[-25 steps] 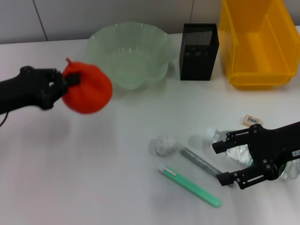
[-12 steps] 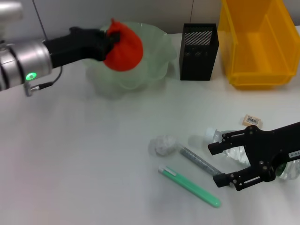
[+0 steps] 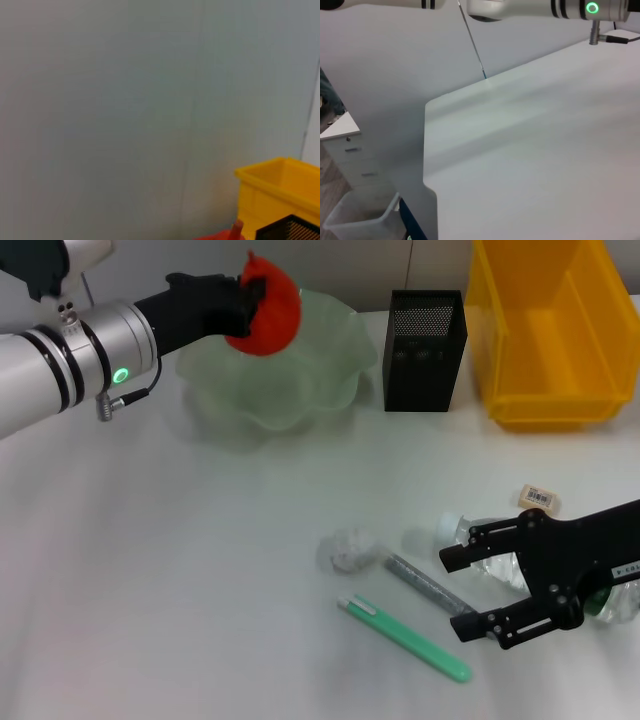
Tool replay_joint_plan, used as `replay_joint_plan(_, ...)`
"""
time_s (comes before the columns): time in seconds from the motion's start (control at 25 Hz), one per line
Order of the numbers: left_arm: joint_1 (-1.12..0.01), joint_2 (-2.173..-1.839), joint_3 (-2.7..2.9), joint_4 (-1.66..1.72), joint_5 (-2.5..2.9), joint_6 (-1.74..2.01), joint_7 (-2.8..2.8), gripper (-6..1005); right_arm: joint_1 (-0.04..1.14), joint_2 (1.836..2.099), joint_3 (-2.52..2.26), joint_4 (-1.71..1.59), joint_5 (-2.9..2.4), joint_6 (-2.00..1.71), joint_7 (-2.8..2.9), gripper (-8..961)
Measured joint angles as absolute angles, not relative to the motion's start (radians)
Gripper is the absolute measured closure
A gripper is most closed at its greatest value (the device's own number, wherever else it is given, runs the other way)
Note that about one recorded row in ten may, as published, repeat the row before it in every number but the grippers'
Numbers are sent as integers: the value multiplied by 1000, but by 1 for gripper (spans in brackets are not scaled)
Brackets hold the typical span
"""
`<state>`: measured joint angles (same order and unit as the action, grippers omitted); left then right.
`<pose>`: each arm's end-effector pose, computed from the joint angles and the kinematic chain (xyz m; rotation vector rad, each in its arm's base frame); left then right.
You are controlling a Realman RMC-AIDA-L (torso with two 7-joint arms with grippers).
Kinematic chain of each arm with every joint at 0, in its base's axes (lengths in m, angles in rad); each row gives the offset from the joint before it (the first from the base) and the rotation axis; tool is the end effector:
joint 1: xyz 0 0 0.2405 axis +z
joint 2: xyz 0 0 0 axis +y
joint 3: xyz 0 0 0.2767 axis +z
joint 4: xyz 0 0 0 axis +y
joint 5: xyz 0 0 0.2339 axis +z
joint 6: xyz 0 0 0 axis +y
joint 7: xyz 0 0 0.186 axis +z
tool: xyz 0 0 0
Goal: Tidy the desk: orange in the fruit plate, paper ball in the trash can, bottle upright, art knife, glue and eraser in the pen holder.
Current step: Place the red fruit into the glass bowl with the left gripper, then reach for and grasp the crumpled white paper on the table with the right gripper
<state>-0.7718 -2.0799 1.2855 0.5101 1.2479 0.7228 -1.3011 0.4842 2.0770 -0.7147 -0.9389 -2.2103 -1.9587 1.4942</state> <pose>-0.1796 0.5103 -0.0885 -2.3144 -0.5878 -0.6644 0.2671 0.3111 -0.0128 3.0109 -0.5145 -0.4792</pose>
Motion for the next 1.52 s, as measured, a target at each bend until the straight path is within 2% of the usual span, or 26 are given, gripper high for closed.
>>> replay_joint_plan(0.28,-773,-2080,1389,519,1167,599,-1304,910,489,2077,-716,-920,-2210,-1957,1480,209)
replay_joint_plan(0.52,-764,-2080,1432,542,1149,583,-1304,700,489,2077,-716,-915,-2210,-1949,1480,211)
replay_joint_plan(0.8,-751,-2080,1453,559,1149,593,-1300,522,485,2077,-716,-915,-2211,-1948,1477,213)
replay_joint_plan(0.96,-699,-2074,1462,616,1153,688,-1307,403,485,2076,-708,-924,-2211,-1949,1483,214)
replay_joint_plan(1.08,-626,-2060,1451,689,1159,860,-1316,275,485,2074,-706,-941,-2211,-1952,1506,215)
replay_joint_plan(1.12,-562,-2046,1445,747,1162,984,-1325,233,485,2073,-705,-960,-2211,-1952,1529,215)
replay_joint_plan(1.2,-532,-2037,1444,770,1163,1034,-1330,194,485,2073,-705,-970,-2210,-1952,1539,216)
replay_joint_plan(1.28,-476,-2016,1441,809,1163,1136,-1339,155,486,2073,-707,-999,-2211,-1952,1569,216)
replay_joint_plan(1.32,-430,-1993,1429,831,1164,1244,-1348,135,486,2073,-709,-1015,-2212,-1951,1586,216)
replay_joint_plan(1.36,-430,-1993,1429,831,1164,1244,-1348,135,486,2073,-711,-1033,-2214,-1950,1604,217)
replay_joint_plan(1.52,-375,-1947,1366,812,1238,1523,-1355,135,489,2073,-715,-1122,-2219,-1950,1707,218)
